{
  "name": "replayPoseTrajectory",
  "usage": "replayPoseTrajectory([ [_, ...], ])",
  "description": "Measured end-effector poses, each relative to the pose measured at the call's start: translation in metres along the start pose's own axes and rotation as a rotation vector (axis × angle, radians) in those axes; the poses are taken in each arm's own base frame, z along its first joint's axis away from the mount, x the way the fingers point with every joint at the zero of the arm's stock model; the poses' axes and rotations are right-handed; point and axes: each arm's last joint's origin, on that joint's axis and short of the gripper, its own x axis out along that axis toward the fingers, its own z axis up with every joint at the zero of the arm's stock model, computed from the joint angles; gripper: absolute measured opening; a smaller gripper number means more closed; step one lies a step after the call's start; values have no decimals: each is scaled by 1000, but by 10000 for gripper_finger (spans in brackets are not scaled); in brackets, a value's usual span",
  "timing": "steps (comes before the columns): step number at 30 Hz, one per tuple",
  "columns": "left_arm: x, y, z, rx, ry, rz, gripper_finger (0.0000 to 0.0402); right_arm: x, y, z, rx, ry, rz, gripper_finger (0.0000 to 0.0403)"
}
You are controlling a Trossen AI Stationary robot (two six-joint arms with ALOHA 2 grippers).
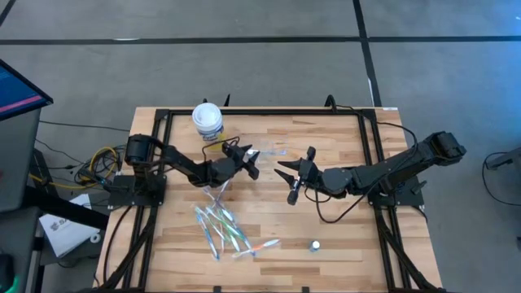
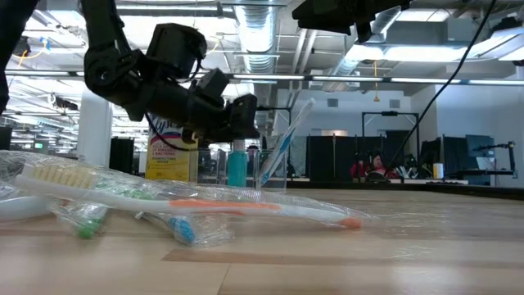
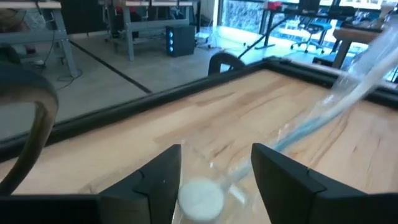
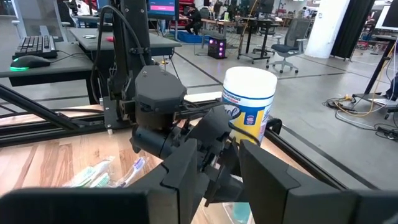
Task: Pick & Place toothbrushing station
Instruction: Put the blue mouthwash into the transparent organizer
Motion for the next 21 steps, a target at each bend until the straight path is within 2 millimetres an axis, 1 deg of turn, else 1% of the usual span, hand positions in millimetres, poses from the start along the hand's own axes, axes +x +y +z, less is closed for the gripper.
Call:
replayPoseTrajectory([
  [6, -12, -5, 29, 5, -65, -38, 188, 0, 0, 0, -2, 3, 0, 111],
  [8, -17, -8, 35, 1, -70, -77, 187, 0, 0, -1, -5, 6, 0, 111],
  [14, -35, -23, 43, -11, -73, -250, 186, -3, 4, -6, -42, 46, 17, 111],
  [18, -47, -36, 39, 0, -56, -360, 186, -12, 13, -13, -99, 102, 59, 111],
  [21, -56, -43, 37, 2, -49, -409, 186, -20, 21, -20, -116, 150, 100, 111],
])
